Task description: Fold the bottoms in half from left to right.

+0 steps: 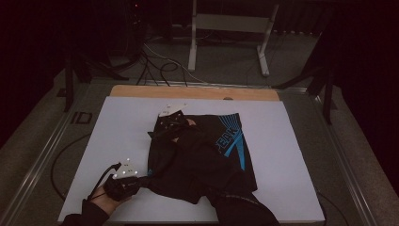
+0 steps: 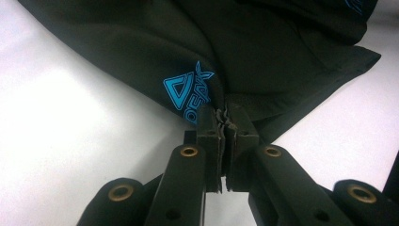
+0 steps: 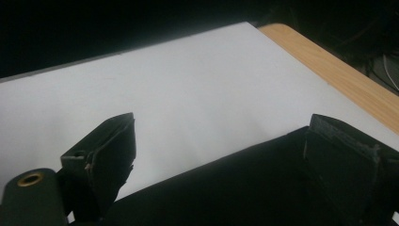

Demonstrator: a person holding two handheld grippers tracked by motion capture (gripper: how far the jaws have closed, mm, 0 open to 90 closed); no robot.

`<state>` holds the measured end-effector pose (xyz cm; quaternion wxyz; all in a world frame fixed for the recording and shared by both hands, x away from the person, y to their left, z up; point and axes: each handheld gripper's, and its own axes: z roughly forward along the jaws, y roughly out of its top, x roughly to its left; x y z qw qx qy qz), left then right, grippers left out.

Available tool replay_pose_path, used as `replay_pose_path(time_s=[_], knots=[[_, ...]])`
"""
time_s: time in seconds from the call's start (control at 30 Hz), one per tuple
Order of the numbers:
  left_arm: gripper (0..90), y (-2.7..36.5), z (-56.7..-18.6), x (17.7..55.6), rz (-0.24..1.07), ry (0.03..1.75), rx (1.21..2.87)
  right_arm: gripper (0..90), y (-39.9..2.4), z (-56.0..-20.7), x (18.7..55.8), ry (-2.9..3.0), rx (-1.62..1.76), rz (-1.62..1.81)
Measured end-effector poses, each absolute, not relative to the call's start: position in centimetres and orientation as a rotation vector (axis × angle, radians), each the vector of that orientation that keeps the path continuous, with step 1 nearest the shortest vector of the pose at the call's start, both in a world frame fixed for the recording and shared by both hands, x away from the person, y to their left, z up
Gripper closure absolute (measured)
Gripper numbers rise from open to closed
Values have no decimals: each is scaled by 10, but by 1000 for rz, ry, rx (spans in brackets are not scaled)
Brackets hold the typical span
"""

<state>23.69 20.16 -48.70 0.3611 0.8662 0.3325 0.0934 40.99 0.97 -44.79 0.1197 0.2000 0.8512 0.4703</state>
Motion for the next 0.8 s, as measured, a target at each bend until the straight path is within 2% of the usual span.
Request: replay_pose_path(time_s=[0.47,0.67,0.8], knots=[[867,202,-486,237,235,858,2215,103,39,-476,442,2462,860,1244],[867,202,-486,236,244,854,2211,165,48,-483,452,2429,951,1202],[867,202,-486,236,239,855,2214,252,54,-492,458,2382,1091,1111]])
